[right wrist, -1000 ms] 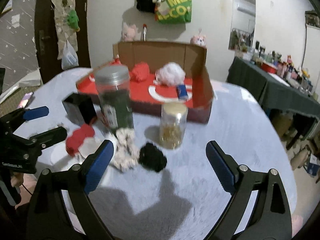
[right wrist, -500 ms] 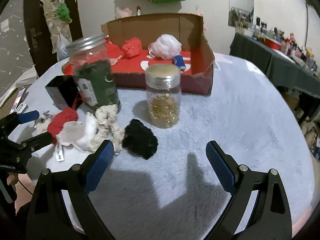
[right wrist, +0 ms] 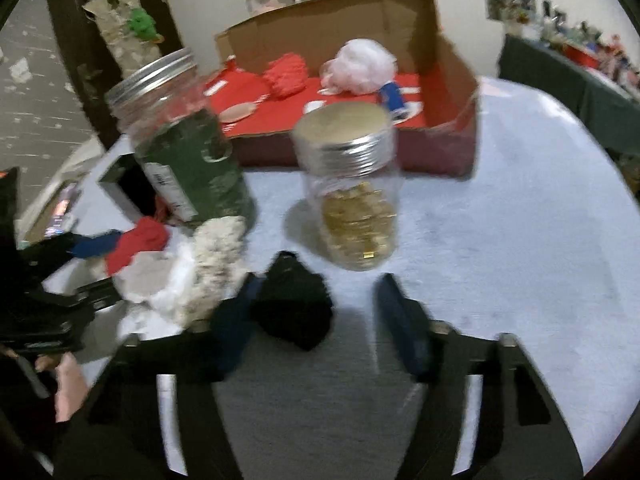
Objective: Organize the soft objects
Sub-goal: 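Grasp the red knitted pouch with the left tool while the right tool grasps the black fuzzy scrunchie, then lift and carry the red pouch and black scrunchie with both tools into the box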
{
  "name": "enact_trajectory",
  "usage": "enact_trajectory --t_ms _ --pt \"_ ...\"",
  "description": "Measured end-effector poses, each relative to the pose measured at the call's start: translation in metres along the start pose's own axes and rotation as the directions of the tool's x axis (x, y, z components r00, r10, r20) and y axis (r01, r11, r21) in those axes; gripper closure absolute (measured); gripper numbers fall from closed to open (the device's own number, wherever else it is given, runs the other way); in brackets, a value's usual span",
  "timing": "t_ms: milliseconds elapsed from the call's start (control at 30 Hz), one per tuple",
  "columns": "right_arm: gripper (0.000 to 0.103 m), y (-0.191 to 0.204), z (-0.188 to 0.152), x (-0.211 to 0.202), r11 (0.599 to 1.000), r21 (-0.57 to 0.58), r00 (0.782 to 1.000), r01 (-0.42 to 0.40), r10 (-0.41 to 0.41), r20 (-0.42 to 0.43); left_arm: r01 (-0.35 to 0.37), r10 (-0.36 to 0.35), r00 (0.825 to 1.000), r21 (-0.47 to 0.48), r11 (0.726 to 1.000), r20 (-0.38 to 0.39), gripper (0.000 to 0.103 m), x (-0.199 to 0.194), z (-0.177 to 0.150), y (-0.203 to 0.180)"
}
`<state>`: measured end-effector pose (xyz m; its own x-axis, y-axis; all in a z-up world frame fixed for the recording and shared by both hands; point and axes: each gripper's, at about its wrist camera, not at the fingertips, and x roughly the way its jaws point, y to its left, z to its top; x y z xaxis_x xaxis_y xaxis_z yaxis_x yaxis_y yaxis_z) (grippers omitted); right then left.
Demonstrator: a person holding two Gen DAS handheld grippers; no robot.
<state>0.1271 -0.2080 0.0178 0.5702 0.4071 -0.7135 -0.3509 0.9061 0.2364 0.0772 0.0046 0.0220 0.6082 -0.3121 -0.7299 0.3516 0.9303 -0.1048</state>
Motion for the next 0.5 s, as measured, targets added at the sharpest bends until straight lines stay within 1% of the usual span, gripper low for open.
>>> enact_trajectory --t_ms 33,67,133,200,367,500 --pt "0.074 0.001 0.0 -0.001 1.0 0.001 1.0 -0.013 0.013 0.004 0.002 -0.002 1.0 -0.013 1.0 0.008 0.061 -0.002 0.0 0.002" --pt "0.075 0.003 0.0 -0.005 1.0 -0.003 1.0 -0.015 0.015 0.017 0.01 -0.01 1.0 -0.015 1.0 0.012 0.061 -0.004 0.0 0.002" --pt "0.075 0.01 0.0 -0.013 1.0 -0.019 0.999 -0.003 0.004 0.046 0.027 -0.026 0.999 -0.015 1.0 0.026 0.061 -0.01 0.0 0.003" --pt "0.075 0.016 -0.001 -0.02 1.0 -0.029 0.998 -0.006 0.007 0.059 0.021 -0.021 0.999 -0.005 1.0 0.035 0.061 -0.016 0.0 0.002" --pt "0.075 0.026 -0.001 -0.032 0.999 -0.026 0.996 -0.04 0.042 0.082 0.026 -0.027 0.998 0.007 1.0 0.058 0.061 -0.033 0.002 0.002" --pt "0.075 0.033 -0.002 -0.035 0.997 -0.024 0.994 -0.068 0.07 0.089 0.062 -0.063 0.995 0.016 0.998 0.075 0.061 -0.037 0.008 -0.001"
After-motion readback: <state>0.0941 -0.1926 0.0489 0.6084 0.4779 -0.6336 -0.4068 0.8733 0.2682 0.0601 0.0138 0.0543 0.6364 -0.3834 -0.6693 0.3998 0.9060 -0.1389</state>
